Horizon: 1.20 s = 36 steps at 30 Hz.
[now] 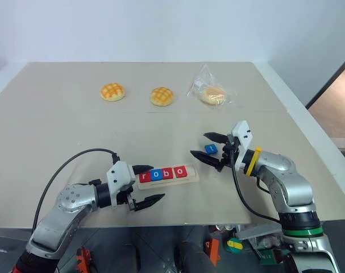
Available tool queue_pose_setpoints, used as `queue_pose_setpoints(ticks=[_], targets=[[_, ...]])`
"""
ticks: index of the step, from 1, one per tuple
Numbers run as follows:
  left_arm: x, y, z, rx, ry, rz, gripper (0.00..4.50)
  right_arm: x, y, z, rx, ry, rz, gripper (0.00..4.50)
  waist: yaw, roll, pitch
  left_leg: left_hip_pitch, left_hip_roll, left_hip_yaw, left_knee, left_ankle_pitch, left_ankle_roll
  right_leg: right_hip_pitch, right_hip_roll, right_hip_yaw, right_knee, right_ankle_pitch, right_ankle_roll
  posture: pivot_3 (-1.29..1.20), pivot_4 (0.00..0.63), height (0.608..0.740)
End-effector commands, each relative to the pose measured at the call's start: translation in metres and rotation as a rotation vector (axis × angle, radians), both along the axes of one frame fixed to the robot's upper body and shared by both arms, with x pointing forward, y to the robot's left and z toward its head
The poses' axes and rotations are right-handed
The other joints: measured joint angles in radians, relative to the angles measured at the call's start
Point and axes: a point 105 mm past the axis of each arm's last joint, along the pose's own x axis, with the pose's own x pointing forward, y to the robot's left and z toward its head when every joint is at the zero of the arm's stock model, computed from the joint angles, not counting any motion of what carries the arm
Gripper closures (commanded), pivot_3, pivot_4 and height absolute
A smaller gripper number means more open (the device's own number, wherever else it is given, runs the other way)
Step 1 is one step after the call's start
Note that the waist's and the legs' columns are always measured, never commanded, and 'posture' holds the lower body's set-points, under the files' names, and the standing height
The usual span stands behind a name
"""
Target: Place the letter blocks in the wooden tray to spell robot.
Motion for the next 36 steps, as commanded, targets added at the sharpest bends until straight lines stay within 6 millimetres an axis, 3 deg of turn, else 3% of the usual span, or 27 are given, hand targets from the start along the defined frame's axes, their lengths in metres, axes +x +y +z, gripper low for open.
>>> queue_pose_setpoints(ticks=[1,13,23,36], targets=[[0.001,0.001,0.01,-0.007,-0.042,-0.016,0.0,-0.011,0.004,0.013,0.005,-0.147,-0.149,0.55,-0.001,0.0,0.0,0.0,0.0,0.0,0.0,0.0,0.0,0.0,0.0,0.0,0.0,0.0,0.0,0.0,0.15,0.74],[0.002,0.0,0.009,-0.015,-0.039,-0.01,0.0,-0.034,0.021,-0.012,-0.021,-0.111,-0.24,4.48,-0.001,0.0,0.0,0.0,0.0,0.002,0.0,0.0,0.0,0.0,-0.001,0.001,0.0,0.0,0.001,0.0,0.15,0.74],[0.003,-0.001,0.011,-0.034,-0.044,0.007,0.0,-0.041,0.03,-0.034,-0.127,-0.07,-0.181,4.48,0.0,0.0,0.0,0.0,0.0,0.001,0.0,0.0,0.0,0.0,-0.001,0.001,0.0,0.0,0.001,0.0,0.15,0.74],[0.002,-0.002,0.01,-0.027,-0.044,0.003,0.0,-0.048,0.042,-0.041,-0.19,-0.074,-0.077,4.48,0.0,0.0,0.0,0.0,0.0,0.001,0.0,0.0,0.0,0.0,0.0,0.001,0.0,0.0,0.001,0.0,0.15,0.74]])
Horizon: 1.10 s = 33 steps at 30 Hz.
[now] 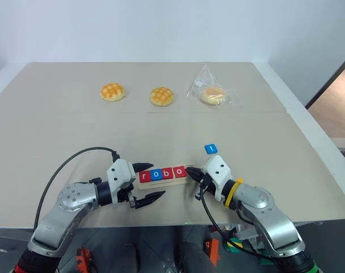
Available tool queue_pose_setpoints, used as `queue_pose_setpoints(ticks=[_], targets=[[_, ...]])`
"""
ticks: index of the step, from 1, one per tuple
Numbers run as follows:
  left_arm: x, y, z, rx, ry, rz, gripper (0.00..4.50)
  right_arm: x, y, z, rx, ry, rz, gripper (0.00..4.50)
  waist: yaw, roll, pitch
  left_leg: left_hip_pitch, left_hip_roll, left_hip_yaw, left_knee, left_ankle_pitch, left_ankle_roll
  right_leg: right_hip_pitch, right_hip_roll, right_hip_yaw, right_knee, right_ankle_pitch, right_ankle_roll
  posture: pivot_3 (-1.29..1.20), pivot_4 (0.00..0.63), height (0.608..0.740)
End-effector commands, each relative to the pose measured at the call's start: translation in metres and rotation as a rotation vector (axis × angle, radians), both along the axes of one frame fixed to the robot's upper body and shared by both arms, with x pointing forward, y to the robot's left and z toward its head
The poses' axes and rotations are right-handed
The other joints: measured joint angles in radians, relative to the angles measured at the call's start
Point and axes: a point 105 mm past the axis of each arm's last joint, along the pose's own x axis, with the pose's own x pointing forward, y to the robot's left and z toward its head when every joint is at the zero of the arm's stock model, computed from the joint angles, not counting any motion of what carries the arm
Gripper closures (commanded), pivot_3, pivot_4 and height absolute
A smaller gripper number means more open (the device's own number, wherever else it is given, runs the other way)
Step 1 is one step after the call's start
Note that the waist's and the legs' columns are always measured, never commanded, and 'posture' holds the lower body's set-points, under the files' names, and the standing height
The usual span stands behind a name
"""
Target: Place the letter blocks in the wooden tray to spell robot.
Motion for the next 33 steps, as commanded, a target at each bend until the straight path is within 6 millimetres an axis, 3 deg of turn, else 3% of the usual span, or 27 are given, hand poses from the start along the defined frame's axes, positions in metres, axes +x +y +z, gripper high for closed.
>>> queue_pose_setpoints(ticks=[1,11,18,24,33], targets=[[-0.002,-0.002,0.008,-0.013,-0.037,-0.013,0.0,-0.001,0.005,0.011,0.0,-0.051,0.034,4.48,0.0,0.0,0.0,0.0,0.0,0.0,0.0,0.0,0.0,0.0,0.0,0.0,0.0,0.0,0.0,0.0,0.15,0.74],[-0.003,-0.002,0.007,-0.012,-0.035,-0.01,0.0,-0.001,0.009,0.009,-0.007,-0.055,0.05,4.48,0.0,0.0,0.0,0.0,0.0,0.0,0.0,0.0,0.0,0.0,0.0,0.0,0.0,0.0,0.0,0.0,0.15,0.74],[-0.003,-0.002,0.006,-0.009,-0.03,-0.015,0.0,0.011,-0.001,0.023,0.023,-0.085,-0.013,4.48,0.0,0.0,0.0,0.0,0.0,0.0,0.0,0.0,0.0,0.0,0.0,0.0,0.0,0.0,0.0,0.0,0.15,0.74],[-0.002,-0.002,0.006,-0.009,-0.031,-0.016,0.0,0.012,-0.006,0.019,0.006,-0.074,-0.029,4.48,0.0,0.0,0.0,0.0,0.0,0.0,0.0,0.0,0.0,0.0,0.0,0.0,0.0,0.0,0.0,0.0,0.15,0.74],[0.0,-0.001,0.007,-0.008,-0.033,-0.014,0.0,0.001,0.009,0.01,0.008,-0.038,0.019,4.48,0.0,0.0,0.0,0.0,0.0,0.0,0.0,0.0,0.0,0.0,0.0,0.0,0.0,0.0,0.0,0.0,0.15,0.74]])
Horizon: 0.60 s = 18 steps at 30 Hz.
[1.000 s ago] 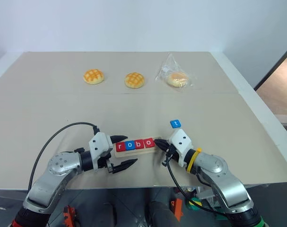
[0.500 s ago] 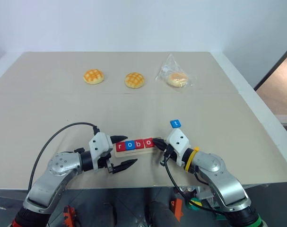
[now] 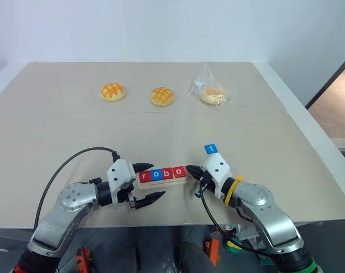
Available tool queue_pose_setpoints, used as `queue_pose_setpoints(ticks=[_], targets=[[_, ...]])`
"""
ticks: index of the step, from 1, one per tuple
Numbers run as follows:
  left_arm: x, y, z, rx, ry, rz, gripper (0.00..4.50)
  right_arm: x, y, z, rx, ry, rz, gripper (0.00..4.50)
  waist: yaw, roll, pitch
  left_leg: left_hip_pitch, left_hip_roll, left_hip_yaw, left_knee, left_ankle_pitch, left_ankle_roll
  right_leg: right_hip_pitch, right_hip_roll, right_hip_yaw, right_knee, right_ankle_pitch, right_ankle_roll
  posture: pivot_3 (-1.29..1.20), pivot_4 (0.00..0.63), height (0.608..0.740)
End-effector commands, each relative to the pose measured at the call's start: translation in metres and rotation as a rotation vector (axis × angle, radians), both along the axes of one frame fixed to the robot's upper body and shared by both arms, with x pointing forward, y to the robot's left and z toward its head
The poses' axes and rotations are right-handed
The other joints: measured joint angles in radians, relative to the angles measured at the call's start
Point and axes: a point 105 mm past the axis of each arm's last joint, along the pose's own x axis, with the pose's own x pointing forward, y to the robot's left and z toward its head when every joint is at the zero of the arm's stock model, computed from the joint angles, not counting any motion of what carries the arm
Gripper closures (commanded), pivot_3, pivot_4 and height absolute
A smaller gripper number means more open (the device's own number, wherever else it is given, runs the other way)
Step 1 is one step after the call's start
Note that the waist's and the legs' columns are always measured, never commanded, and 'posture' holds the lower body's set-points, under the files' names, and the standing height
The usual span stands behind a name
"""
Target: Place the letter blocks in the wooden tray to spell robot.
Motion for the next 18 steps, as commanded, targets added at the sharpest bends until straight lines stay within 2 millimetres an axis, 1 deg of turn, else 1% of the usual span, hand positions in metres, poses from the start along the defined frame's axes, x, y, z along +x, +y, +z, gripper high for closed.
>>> queue_pose_setpoints(ticks=[1,6,12,17,18], targets=[[0.0,-0.001,0.008,-0.011,-0.035,-0.011,0.0,-0.003,0.013,0.012,0.02,-0.047,0.038,4.48,0.0,0.0,0.0,0.0,0.0,0.0,0.0,0.0,0.0,0.0,0.0,0.0,0.0,0.0,0.0,0.0,0.15,0.74],[0.001,-0.001,0.008,-0.011,-0.037,-0.009,0.0,-0.001,0.023,0.014,0.036,-0.05,0.052,4.48,0.0,0.0,0.0,0.0,0.0,0.0,0.0,0.0,0.0,0.0,0.0,0.0,0.0,0.0,0.0,0.0,0.15,0.74],[0.001,-0.001,0.008,-0.01,-0.039,-0.006,0.0,0.001,0.025,0.013,0.039,-0.046,0.061,4.48,0.0,0.0,0.0,0.0,0.0,0.0,0.0,0.0,0.0,0.0,0.0,0.0,0.0,0.0,0.0,0.0,0.15,0.74],[0.001,0.0,0.008,-0.008,-0.04,-0.003,0.0,0.006,0.02,0.018,0.048,-0.062,0.036,4.48,0.0,0.0,0.0,0.0,0.0,0.0,0.0,0.0,0.0,0.0,0.0,0.0,0.0,0.0,0.0,0.0,0.15,0.74],[0.001,0.0,0.008,-0.008,-0.042,-0.001,0.0,0.011,0.013,0.027,0.055,-0.09,0.012,4.48,0.0,0.0,0.0,0.0,0.0,0.0,0.0,0.0,0.0,0.0,0.0,0.0,0.0,0.0,0.0,0.0,0.15,0.74]])
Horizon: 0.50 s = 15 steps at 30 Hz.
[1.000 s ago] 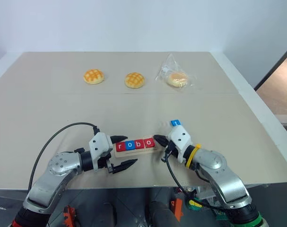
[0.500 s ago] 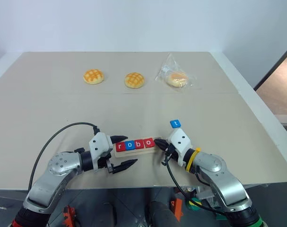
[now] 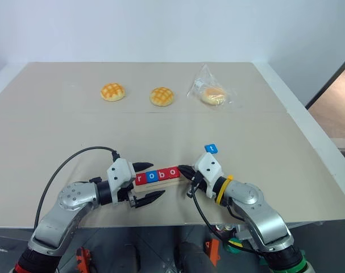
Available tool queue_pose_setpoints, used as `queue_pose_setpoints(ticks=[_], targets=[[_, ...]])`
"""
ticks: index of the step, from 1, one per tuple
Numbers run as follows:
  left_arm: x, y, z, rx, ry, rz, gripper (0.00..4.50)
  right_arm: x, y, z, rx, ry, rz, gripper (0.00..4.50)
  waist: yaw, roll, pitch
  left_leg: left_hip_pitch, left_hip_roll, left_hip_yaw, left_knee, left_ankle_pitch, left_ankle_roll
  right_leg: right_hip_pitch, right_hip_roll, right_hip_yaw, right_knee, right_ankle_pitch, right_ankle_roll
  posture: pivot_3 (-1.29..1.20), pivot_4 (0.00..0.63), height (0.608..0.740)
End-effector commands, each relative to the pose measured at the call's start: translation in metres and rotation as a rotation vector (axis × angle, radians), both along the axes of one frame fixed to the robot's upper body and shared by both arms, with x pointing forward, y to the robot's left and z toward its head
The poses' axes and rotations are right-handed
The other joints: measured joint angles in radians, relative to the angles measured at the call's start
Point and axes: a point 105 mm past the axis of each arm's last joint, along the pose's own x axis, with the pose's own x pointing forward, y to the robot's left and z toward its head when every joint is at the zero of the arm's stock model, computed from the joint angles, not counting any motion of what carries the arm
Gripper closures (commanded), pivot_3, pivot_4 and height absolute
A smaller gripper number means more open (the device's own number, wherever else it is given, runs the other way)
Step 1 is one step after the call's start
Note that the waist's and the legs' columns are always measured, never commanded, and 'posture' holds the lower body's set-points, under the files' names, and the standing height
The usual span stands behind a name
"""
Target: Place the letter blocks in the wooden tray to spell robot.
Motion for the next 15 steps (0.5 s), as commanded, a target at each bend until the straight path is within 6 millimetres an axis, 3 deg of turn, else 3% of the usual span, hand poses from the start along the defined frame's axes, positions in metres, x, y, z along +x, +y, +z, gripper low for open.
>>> queue_pose_setpoints(ticks=[1,3,6,9,15], targets=[[-0.001,0.0,0.008,-0.01,-0.043,-0.005,0.0,0.013,-0.012,0.031,0.029,-0.103,-0.045,4.48,0.0,0.0,0.0,0.0,0.0,0.0,0.0,0.0,0.0,0.0,0.0,0.0,0.0,0.0,0.0,0.0,0.15,0.74],[-0.001,0.001,0.009,-0.015,-0.047,-0.001,0.0,0.023,-0.027,0.043,0.032,-0.113,-0.071,4.25,-0.001,0.0,0.0,0.0,0.0,0.001,0.0,0.0,0.0,0.0,0.0,0.001,0.0,0.0,0.0,0.0,0.15,0.74],[0.0,-0.001,0.01,-0.021,-0.049,-0.01,0.0,0.039,-0.051,0.054,0.019,-0.12,-0.087,3.42,0.0,0.0,0.0,0.0,-0.001,0.001,0.001,0.0,0.0,0.001,-0.001,0.001,0.0,0.001,0.001,0.0,0.15,0.74],[-0.001,-0.002,0.01,-0.017,-0.052,-0.028,0.0,0.053,-0.069,0.057,-0.054,-0.136,-0.04,2.32,0.0,0.0,0.0,0.0,-0.001,0.001,0.001,0.0,0.0,0.001,-0.001,0.0,0.0,0.001,0.001,0.0,0.15,0.74],[0.001,-0.004,0.011,-0.012,-0.057,-0.055,0.0,0.067,-0.079,0.041,-0.16,-0.04,0.214,0.29,-0.003,0.0,0.0,0.001,0.0,0.002,0.0,0.0,0.001,0.0,0.001,0.001,0.0,0.001,0.0,0.0,0.15,0.74]])
